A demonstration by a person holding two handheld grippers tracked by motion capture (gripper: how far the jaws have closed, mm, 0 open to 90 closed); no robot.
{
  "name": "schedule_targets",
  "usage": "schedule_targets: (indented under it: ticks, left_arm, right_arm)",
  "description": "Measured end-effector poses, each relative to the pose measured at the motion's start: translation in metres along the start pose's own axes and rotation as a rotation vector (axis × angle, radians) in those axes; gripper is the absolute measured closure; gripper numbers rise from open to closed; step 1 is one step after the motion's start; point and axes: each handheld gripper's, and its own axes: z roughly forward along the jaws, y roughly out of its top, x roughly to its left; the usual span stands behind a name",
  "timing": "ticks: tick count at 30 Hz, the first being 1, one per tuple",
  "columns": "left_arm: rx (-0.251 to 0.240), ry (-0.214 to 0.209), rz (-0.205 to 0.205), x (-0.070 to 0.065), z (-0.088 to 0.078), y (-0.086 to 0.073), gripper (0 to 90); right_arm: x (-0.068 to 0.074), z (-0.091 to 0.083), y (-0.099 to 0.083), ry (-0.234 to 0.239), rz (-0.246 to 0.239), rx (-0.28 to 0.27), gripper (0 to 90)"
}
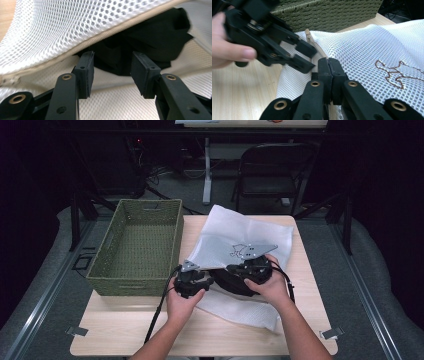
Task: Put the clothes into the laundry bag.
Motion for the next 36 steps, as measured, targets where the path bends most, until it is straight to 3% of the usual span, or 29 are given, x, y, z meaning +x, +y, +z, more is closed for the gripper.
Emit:
schedule_targets:
  ticks: [5, 10, 16, 25, 31, 36]
  left_arm:
    - [0.022, 0.019, 0.08, -0.003, -0.021, -0.009, 53.1]
    - [0.027, 0.03, 0.113, -0.002, -0.041, -0.018, 52.5]
    - [0.005, 0.051, 0.092, 0.004, -0.061, -0.024, 52.2]
    - [0.032, 0.089, 0.062, 0.016, -0.076, -0.043, 51.9]
    - [0.05, 0.12, 0.035, 0.022, -0.078, -0.055, 51.2]
    - [0.051, 0.116, 0.018, 0.025, -0.072, -0.057, 50.7]
  right_arm:
    - [0.001, -0.001, 0.0, 0.003, -0.002, 0.008, 89.4]
    - [0.002, -0.001, 0.0, 0.004, -0.007, 0.022, 89.3]
    - [0.002, -0.003, -0.004, 0.003, -0.008, 0.034, 89.4]
    - [-0.002, -0.014, -0.01, -0.004, 0.005, 0.024, 89.3]
    - [-0.005, -0.022, -0.014, -0.014, 0.014, 0.015, 89.3]
    - [-0.006, -0.024, -0.016, -0.015, 0.016, 0.012, 89.3]
